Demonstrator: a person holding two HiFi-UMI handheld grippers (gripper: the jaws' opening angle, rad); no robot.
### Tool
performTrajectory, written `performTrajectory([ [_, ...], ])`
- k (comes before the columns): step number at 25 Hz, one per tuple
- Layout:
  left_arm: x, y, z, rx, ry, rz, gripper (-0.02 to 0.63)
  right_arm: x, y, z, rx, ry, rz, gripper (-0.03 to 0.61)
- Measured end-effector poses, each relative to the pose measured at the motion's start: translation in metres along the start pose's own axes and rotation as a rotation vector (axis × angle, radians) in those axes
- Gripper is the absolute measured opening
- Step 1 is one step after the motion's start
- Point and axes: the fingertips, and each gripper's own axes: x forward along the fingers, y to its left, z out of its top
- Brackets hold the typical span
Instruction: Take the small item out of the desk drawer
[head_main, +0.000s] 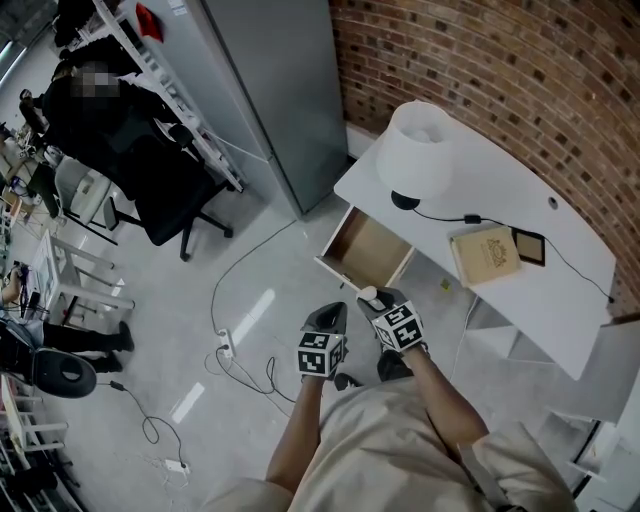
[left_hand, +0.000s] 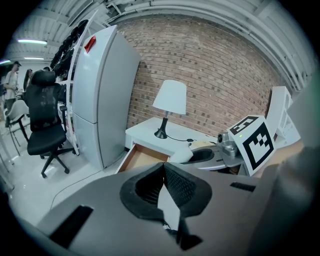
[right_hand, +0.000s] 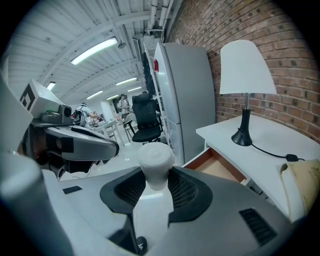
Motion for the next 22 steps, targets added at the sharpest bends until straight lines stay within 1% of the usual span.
performTrajectory([
  [6, 0.002, -0.002, -0.001, -0.004, 0.005, -0.006, 0.017, -0.003, -0.003, 0.002, -0.007, -0.020, -0.015, 0.160],
  [14, 0.003, -0.001, -0.002, 0.000, 0.011, -0.007, 0.017, -0.003, -0.006, 0.001, 0.016, -0.027, -0.019, 0.160],
  [22, 0.002, 0.004, -0.007, -0.018, 0.010, 0.004, 0.017, -0.003, -0.010, -0.004, 0.050, -0.026, -0.028, 0.160],
])
